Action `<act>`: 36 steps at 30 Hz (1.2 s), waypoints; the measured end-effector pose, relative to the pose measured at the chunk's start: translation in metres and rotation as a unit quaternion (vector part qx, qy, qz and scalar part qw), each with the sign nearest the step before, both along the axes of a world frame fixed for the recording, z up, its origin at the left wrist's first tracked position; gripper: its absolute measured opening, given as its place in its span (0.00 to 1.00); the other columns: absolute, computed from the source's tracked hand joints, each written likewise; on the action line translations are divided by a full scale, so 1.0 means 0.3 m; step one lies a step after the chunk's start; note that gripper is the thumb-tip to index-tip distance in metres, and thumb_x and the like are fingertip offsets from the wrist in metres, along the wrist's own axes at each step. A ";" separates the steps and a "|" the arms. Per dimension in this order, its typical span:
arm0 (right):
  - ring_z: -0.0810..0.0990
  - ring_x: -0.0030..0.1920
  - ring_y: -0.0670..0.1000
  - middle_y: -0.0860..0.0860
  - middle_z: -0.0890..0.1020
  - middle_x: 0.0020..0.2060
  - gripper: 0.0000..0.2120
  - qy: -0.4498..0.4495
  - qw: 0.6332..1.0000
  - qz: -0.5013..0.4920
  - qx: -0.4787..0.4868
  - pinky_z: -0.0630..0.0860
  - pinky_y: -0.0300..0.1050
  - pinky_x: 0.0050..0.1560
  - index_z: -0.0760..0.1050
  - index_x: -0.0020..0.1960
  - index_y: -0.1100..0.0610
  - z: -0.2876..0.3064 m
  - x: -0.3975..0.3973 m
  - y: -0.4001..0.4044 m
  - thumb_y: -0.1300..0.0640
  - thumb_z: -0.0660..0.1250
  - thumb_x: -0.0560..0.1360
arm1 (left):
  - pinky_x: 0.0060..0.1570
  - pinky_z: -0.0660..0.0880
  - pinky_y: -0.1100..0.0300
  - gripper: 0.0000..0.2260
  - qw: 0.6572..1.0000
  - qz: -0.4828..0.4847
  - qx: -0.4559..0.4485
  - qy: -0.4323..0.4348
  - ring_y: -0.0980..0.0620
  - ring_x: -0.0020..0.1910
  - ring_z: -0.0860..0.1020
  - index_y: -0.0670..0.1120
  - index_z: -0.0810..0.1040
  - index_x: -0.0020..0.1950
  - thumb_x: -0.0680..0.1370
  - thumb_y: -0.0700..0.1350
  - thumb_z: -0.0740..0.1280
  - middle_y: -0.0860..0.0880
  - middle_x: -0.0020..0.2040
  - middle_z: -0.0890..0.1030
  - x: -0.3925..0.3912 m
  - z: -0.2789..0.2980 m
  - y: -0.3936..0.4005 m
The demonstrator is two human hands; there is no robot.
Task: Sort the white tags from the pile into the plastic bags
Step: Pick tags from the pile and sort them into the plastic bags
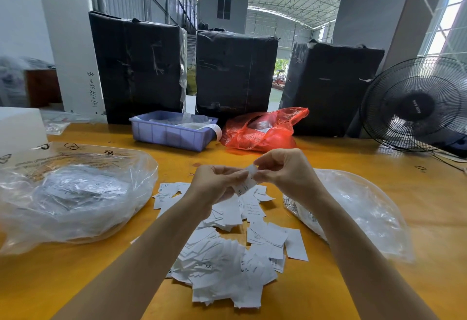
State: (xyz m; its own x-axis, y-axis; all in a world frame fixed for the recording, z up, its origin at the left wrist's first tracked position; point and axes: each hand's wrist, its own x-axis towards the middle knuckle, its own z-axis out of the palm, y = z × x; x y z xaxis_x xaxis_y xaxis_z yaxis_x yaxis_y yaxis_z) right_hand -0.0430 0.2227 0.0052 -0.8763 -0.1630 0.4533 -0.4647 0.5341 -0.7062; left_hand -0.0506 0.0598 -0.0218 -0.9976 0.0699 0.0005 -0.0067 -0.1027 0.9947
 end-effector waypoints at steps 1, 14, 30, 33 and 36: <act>0.83 0.43 0.47 0.53 0.83 0.43 0.13 -0.002 1.000 0.004 0.006 0.80 0.35 0.42 0.81 0.51 0.62 -0.003 0.000 -0.005 0.62 0.75 0.67 | 0.32 0.78 0.65 0.07 1.000 0.002 -0.004 0.003 0.54 0.38 0.82 0.42 0.83 0.46 0.70 0.42 0.74 0.47 0.38 0.84 -0.001 -0.003 0.001; 0.81 0.43 0.49 0.54 0.83 0.46 0.15 -0.125 0.989 0.046 -0.069 0.79 0.37 0.41 0.81 0.52 0.58 -0.036 0.001 -0.044 0.62 0.76 0.67 | 0.35 0.77 0.59 0.15 0.997 0.037 0.059 -0.041 0.48 0.41 0.80 0.43 0.80 0.45 0.65 0.50 0.74 0.43 0.41 0.82 -0.005 -0.020 0.018; 0.78 0.30 0.43 0.49 0.83 0.33 0.01 -0.141 0.981 0.006 -0.135 0.73 0.30 0.30 0.82 0.42 0.57 -0.042 -0.002 -0.041 0.60 0.73 0.71 | 0.38 0.72 0.56 0.09 0.993 0.033 0.089 -0.073 0.49 0.45 0.78 0.43 0.80 0.49 0.73 0.46 0.73 0.48 0.42 0.83 -0.003 -0.002 0.018; 0.80 0.28 0.42 0.52 0.83 0.33 0.01 -0.165 0.970 -0.024 -0.178 0.72 0.29 0.27 0.81 0.42 0.61 -0.038 -0.007 -0.030 0.65 0.72 0.70 | 0.41 0.76 0.56 0.11 0.994 0.005 0.061 -0.090 0.47 0.45 0.79 0.43 0.79 0.50 0.73 0.47 0.72 0.46 0.43 0.82 -0.013 0.002 0.011; 0.80 0.27 0.43 0.53 0.83 0.33 0.04 -0.178 0.960 -0.037 -0.211 0.72 0.29 0.27 0.81 0.41 0.61 -0.038 -0.011 -0.019 0.67 0.74 0.68 | 0.33 0.77 0.60 0.16 0.994 -0.029 -0.005 -0.101 0.48 0.42 0.80 0.40 0.79 0.52 0.70 0.47 0.74 0.43 0.43 0.82 -0.019 0.000 -0.011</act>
